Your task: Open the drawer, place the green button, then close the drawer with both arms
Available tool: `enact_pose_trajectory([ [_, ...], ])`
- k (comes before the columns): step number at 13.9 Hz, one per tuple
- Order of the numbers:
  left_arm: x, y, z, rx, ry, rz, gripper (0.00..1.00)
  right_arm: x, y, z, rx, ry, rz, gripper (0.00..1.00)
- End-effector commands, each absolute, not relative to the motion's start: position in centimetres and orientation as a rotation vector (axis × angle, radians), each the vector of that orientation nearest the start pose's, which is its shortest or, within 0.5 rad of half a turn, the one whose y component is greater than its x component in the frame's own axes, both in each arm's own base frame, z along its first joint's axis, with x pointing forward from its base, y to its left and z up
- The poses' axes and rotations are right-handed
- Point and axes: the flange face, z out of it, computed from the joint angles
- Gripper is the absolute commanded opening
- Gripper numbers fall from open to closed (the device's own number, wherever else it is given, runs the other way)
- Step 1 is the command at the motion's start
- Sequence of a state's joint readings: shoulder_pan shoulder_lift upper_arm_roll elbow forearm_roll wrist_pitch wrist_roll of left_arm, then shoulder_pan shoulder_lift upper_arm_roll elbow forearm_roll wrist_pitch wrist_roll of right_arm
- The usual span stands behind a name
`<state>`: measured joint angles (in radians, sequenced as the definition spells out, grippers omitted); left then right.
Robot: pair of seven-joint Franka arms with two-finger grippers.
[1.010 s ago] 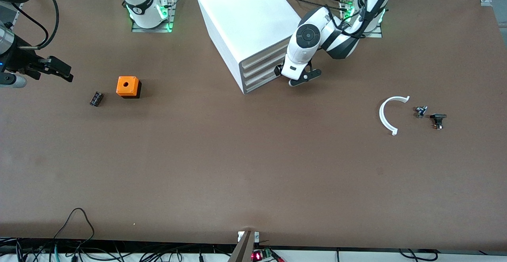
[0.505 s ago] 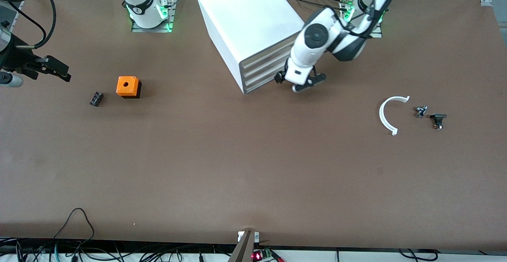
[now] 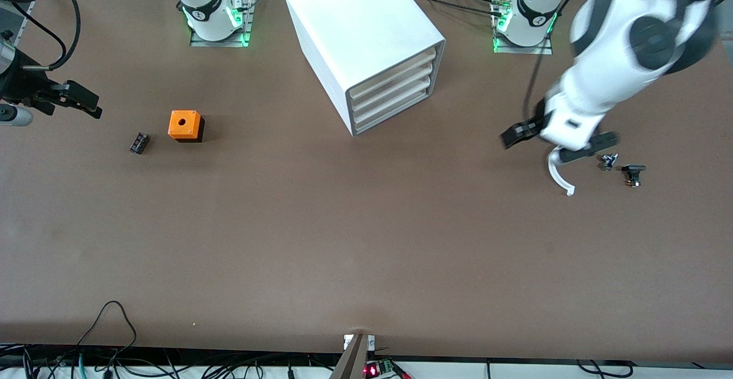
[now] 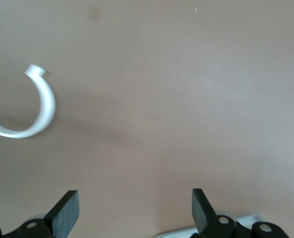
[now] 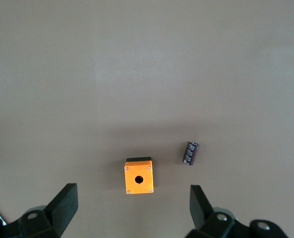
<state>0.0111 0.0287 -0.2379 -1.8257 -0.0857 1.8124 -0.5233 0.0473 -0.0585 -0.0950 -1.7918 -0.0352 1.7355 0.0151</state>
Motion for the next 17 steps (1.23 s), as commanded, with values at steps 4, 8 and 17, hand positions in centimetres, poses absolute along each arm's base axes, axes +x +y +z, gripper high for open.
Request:
enact_pose_trajectory([
  [4,52.7,-7.7,60.2,-3.100,-0.270,0.099,1.00,54.0,-3.3,57.1,-3.152,0.073,-0.009,1.00],
  [8,53.0,-7.7,60.0,-3.091,-0.257,0.097,1.00,53.8,-3.3,57.0,-3.151,0.073,0.016,1.00],
  [17,54.2,-4.0,59.4,-3.115,-0.083,0.100,1.00,54.0,-3.4,57.0,-3.157,0.071,-0.011,1.00],
])
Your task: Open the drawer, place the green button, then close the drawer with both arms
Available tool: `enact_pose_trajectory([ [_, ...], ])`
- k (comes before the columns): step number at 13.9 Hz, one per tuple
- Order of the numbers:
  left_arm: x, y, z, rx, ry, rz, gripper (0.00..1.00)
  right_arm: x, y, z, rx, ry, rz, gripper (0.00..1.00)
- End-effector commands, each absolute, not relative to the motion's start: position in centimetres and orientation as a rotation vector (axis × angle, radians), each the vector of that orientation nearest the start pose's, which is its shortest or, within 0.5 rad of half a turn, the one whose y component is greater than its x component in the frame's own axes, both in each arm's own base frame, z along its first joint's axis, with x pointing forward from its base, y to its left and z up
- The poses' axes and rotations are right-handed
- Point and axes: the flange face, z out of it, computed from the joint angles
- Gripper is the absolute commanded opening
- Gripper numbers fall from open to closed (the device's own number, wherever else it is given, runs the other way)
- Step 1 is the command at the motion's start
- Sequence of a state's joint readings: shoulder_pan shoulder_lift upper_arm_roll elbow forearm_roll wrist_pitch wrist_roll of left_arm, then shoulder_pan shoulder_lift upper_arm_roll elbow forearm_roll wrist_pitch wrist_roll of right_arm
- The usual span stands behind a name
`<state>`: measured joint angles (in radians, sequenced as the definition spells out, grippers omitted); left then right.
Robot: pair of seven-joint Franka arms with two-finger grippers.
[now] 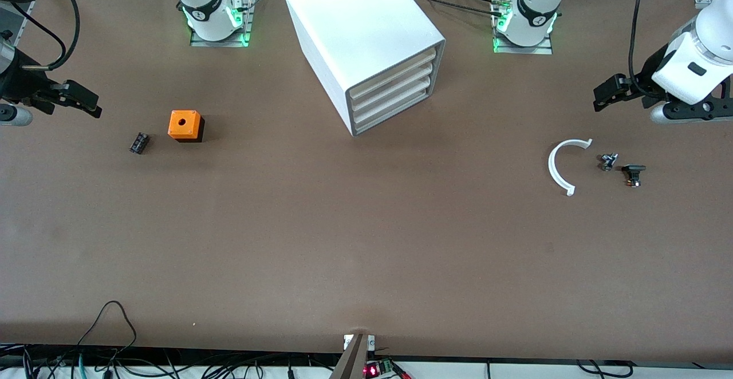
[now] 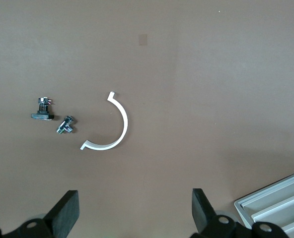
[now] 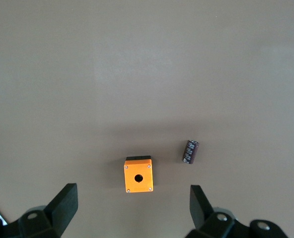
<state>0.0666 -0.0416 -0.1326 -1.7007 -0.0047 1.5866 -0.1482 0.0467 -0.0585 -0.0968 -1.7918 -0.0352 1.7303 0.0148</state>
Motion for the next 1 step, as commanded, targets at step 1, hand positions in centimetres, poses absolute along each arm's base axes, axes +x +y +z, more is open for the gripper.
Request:
enact_pose_trajectory([
  [1,54.19,-4.05,59.37,-3.116,-0.083,0.100,1.00,54.00,-3.35,57.10,-3.156,0.071,-0.011,1.00],
])
